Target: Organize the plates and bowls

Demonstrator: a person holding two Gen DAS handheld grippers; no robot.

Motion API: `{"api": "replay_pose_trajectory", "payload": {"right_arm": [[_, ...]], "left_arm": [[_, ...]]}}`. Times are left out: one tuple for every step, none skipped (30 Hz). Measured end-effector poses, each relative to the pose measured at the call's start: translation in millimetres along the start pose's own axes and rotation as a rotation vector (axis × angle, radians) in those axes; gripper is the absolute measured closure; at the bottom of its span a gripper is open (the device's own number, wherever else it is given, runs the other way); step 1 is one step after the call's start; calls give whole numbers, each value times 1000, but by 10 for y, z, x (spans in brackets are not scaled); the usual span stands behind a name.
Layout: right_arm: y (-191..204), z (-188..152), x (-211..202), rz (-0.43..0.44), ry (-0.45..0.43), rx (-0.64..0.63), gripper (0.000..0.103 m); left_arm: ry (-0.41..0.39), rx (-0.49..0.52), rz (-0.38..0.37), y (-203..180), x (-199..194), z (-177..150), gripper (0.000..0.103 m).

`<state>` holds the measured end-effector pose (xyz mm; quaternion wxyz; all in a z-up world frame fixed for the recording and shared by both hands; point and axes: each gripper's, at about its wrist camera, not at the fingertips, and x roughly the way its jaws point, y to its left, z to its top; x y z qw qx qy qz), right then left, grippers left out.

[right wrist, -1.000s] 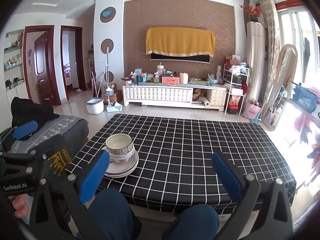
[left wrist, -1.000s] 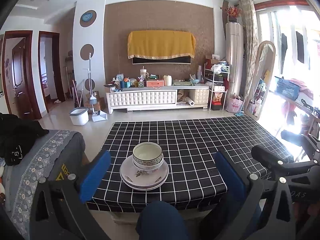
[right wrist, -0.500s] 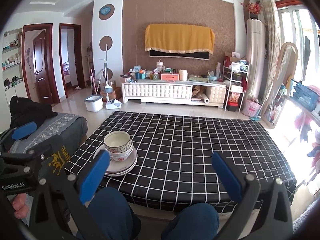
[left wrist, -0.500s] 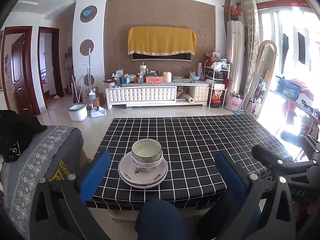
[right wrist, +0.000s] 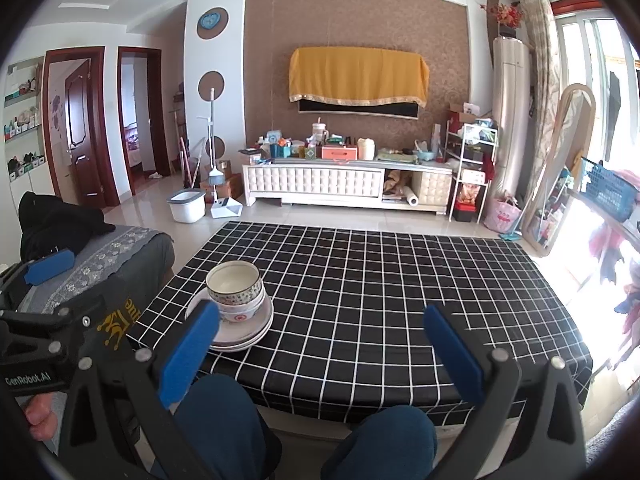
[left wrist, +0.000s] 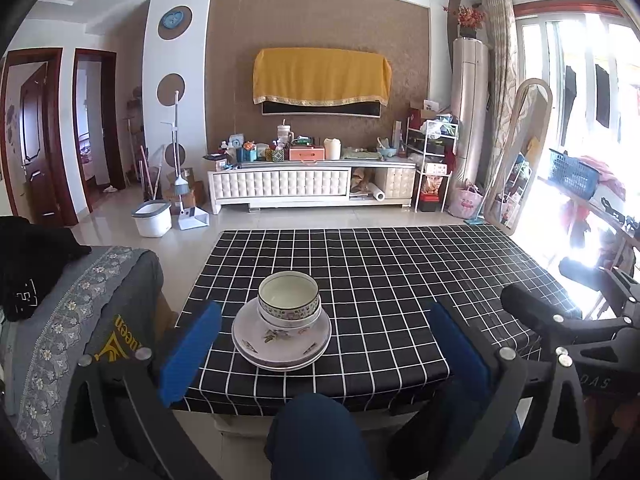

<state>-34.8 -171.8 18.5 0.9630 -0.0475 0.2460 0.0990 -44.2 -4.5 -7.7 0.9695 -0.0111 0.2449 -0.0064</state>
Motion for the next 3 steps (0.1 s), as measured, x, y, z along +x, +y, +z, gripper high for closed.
{"api": "replay_pose_trajectory", "payload": {"right_arm": [[-3, 1, -1, 1, 0, 1, 0], [-8, -1, 0, 2, 0, 2, 0], [-12, -2, -1, 2, 0, 3, 0]], "left_arm": [[-1, -3, -1, -2, -5, 1, 0], [-3, -5, -2, 1, -10, -1, 0], [-4, -7, -3, 2, -15, 3, 0]]}}
